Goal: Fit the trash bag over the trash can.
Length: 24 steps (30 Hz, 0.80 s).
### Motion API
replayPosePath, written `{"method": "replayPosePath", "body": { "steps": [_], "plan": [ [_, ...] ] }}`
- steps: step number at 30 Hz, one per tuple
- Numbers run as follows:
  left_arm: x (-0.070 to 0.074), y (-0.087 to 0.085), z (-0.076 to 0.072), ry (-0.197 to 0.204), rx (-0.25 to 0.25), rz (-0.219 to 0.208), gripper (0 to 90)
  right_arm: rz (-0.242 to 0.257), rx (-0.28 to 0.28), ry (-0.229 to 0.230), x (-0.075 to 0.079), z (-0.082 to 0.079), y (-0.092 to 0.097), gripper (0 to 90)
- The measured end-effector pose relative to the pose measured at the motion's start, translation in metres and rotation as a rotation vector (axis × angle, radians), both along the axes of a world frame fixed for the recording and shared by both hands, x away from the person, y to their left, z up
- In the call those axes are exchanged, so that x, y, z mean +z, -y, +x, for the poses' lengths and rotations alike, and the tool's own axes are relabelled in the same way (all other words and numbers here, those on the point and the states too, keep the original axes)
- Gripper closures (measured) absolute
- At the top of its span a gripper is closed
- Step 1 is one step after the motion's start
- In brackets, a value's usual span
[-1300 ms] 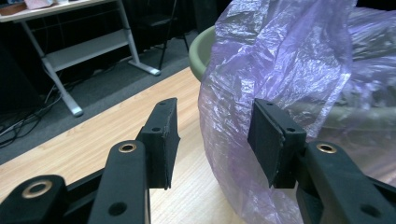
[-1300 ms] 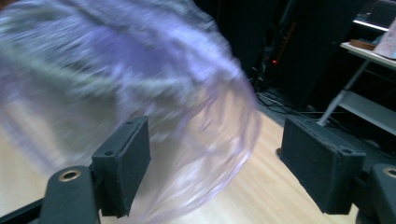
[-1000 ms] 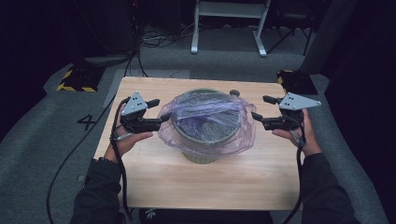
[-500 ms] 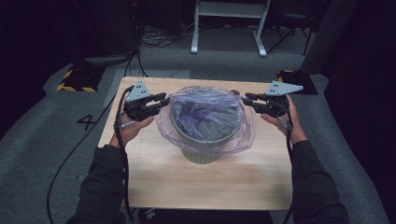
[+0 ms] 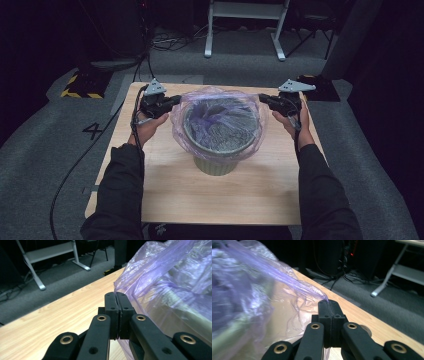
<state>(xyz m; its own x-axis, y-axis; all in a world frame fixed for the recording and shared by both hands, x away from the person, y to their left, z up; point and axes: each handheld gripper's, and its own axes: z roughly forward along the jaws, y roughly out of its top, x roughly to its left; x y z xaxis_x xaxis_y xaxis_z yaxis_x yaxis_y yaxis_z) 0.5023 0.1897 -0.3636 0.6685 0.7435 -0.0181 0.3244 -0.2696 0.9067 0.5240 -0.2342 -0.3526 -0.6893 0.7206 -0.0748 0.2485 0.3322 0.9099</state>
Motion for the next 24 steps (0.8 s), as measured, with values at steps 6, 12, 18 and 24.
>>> {"method": "replayPosePath", "body": {
  "steps": [6,12,18,24],
  "plan": [
    [-0.015,0.009,0.018,-0.081,0.015,0.009,88.0,-0.006,-0.041,-0.081,-0.017,0.013,-0.005,90.0],
    [-0.031,0.017,0.022,-0.148,0.016,0.050,85.5,-0.043,-0.038,-0.137,-0.035,0.015,-0.010,90.0],
    [-0.045,0.010,0.014,-0.167,0.012,0.036,81.3,-0.037,-0.028,-0.160,-0.049,0.009,-0.004,90.0],
    [-0.045,-0.004,-0.003,-0.128,0.022,0.043,62.9,-0.039,-0.029,-0.141,-0.054,-0.002,0.004,71.9]
  ]
}}
